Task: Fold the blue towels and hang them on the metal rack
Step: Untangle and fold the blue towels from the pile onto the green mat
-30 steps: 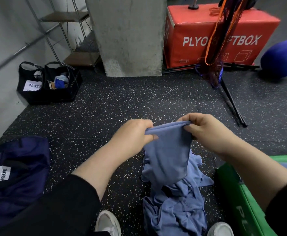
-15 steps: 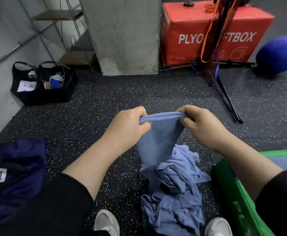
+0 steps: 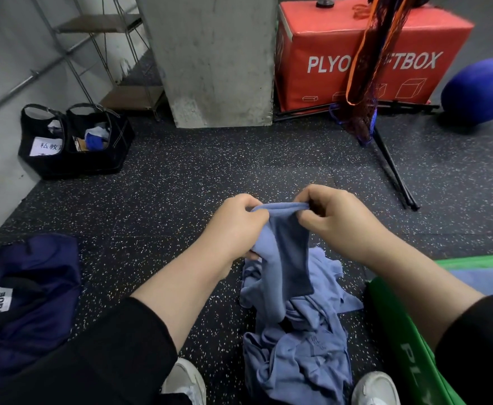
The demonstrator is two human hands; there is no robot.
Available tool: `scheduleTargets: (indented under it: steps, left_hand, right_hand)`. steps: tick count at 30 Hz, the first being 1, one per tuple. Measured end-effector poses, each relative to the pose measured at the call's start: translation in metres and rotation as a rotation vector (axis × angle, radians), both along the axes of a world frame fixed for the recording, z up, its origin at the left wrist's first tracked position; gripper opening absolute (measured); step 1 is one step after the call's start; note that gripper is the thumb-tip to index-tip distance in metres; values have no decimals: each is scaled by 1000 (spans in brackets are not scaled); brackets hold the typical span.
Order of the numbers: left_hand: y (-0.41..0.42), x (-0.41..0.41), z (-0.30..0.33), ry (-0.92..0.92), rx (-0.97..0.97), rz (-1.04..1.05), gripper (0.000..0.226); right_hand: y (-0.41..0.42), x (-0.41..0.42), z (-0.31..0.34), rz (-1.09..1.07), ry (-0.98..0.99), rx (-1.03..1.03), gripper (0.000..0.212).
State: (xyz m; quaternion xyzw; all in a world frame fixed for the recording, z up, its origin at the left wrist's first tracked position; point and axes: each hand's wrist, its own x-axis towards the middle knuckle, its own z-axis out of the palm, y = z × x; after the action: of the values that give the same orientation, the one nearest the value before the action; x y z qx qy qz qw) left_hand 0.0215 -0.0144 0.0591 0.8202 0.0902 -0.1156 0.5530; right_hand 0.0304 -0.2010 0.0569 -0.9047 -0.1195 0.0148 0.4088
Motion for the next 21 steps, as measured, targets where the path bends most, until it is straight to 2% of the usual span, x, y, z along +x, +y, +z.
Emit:
scheduleTargets:
  steps: [2,4,6,9,11,15,17,21]
  left_hand:
    - [-4,-3,1,59,-133,76,18]
    - [-6,-4,-1,33,-173,143,17]
    - [-6,-3,-3,-33,-129,189,15]
    - [-2,1,-5,-152,51,204,13]
    - [-2,0,-1,-168,63,204,13]
    - [-7,-4,1,-141,0,144,28]
    - [-9,-7,-2,-173,47,82,28]
    - [-5,-7,-4,-271,198,78,46]
  right_hand:
    - [6,-4,0,19,-6,-49,7]
    - [13,-8,-1,43,-24,-84,8]
    - [18,-11,-1,65,-52,-117,9]
    - [24,-14,0,63,-120,-176,4]
    - [28,-16,1,48,-123,-180,6]
    - [28,-14,3,-8,-60,-154,12]
    - [26,-12,3,-46,-46,-167,12]
    - [27,-11,5,-100,-33,-164,15]
